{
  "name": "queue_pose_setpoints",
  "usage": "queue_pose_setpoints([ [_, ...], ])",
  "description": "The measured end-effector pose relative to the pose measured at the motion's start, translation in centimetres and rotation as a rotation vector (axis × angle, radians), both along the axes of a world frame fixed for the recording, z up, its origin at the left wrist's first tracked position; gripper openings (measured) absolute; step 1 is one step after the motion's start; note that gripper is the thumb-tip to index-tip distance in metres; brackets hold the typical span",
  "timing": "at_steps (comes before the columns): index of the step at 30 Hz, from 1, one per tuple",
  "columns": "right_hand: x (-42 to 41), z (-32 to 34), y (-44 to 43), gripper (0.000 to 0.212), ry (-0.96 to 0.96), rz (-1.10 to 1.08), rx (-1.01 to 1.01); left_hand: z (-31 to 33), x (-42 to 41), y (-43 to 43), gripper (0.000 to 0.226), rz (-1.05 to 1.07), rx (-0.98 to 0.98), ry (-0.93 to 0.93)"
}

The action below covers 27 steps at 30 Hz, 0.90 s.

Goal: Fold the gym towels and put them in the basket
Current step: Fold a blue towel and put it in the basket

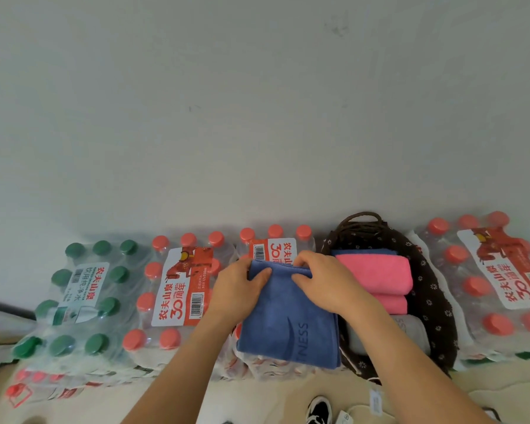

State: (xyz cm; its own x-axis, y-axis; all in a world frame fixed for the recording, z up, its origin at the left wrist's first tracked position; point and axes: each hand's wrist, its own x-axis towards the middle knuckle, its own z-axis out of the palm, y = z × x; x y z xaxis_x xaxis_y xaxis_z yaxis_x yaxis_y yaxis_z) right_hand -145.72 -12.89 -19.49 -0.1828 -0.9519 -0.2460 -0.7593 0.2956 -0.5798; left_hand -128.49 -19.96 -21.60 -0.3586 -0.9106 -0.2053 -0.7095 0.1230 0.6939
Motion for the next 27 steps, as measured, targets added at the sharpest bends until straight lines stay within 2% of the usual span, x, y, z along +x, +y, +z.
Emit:
queue_pose_setpoints([
  [10, -0.5, -1.9, -0.2, 0.019, 0.05, -0.056, -0.062, 0.0, -1.2, 0.6, 0.03, -0.017, -0.178, -0.149],
  [13, -0.9, -2.7, 0.6, 0.021, 0.094, -0.089, -0.075, 0.0, -1.4, 0.5, 0.031, 0.001, -0.196, -0.127],
  [15, -1.2, -2.8, 1.0, 0.022, 0.057, -0.088, -0.041, 0.2, -1.5, 0.3, 0.034, -0.02, -0.204, -0.134],
  [18, -1.7, -2.5, 1.0, 0.023, 0.012, -0.031, 0.009, 0.2, -1.5, 0.0, 0.033, -0.101, -0.266, -0.281],
  [20, -2.1, -2.0, 0.8, 0.028, -0.081, -0.003, 0.047, 0.2, -1.2, -0.2, 0.033, -0.122, -0.279, -0.283],
  [22, -2.5, -1.6, 0.7, 0.042, -0.177, 0.029, 0.128, 0.2, -0.8, -0.7, 0.035, -0.151, -0.25, -0.244],
  [24, -2.9, -1.3, 0.6, 0.053, -0.158, 0.096, 0.193, 0.5, -0.5, -1.2, 0.036, -0.214, -0.194, -0.266],
  [27, -3.1, -0.9, 0.1, 0.049, -0.163, 0.167, 0.25, 1.4, -0.1, -1.5, 0.035, -0.324, -0.129, -0.321],
])
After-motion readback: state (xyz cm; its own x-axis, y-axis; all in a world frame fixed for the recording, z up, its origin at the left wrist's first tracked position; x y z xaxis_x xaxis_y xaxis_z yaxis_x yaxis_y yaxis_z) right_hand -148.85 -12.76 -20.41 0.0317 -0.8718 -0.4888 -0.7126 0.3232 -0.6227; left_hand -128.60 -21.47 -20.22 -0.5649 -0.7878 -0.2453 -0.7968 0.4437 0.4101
